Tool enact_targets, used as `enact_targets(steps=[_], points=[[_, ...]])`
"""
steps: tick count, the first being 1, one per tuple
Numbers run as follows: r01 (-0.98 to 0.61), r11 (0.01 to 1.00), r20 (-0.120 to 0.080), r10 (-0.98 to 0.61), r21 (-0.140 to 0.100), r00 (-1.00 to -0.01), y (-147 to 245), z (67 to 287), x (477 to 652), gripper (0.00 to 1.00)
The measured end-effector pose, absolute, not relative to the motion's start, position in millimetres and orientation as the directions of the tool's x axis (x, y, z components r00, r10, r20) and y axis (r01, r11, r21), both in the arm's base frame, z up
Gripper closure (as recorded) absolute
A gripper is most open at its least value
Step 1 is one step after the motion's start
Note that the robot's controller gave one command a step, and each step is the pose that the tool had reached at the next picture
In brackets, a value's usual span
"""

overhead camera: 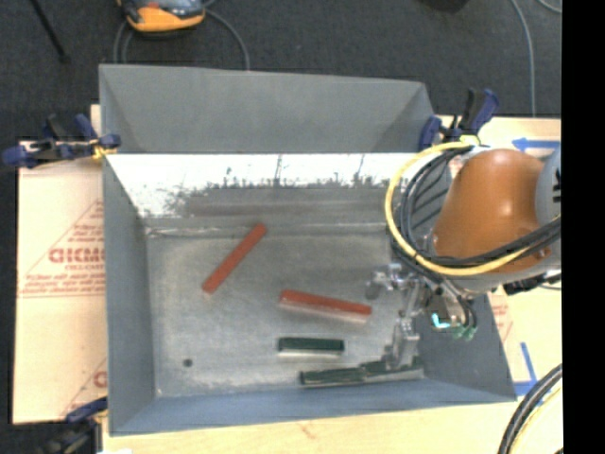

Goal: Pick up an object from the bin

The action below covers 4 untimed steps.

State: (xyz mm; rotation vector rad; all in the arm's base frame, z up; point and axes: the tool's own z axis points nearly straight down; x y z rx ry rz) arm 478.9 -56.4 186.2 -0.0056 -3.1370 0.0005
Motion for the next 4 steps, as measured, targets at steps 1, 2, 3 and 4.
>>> enact_targets(steps=[1,2,3,4], points=[[0.001,1.000,-0.001,0.001,-0.001,-1.000,-56.1,189.3,479.9,0.00],[0.018,1.000,-0.013,0.018,0.000,-1.000,-34.1,120.3,556.6,0.00],[-0.071,0.998,0.002,-0.071,0.000,-0.998,-19.1,117.9,526.6,0.00],[-0.028,1.000,-0.002,-0.028,0.001,-1.000,-19.7,114.3,538.6,0.00]])
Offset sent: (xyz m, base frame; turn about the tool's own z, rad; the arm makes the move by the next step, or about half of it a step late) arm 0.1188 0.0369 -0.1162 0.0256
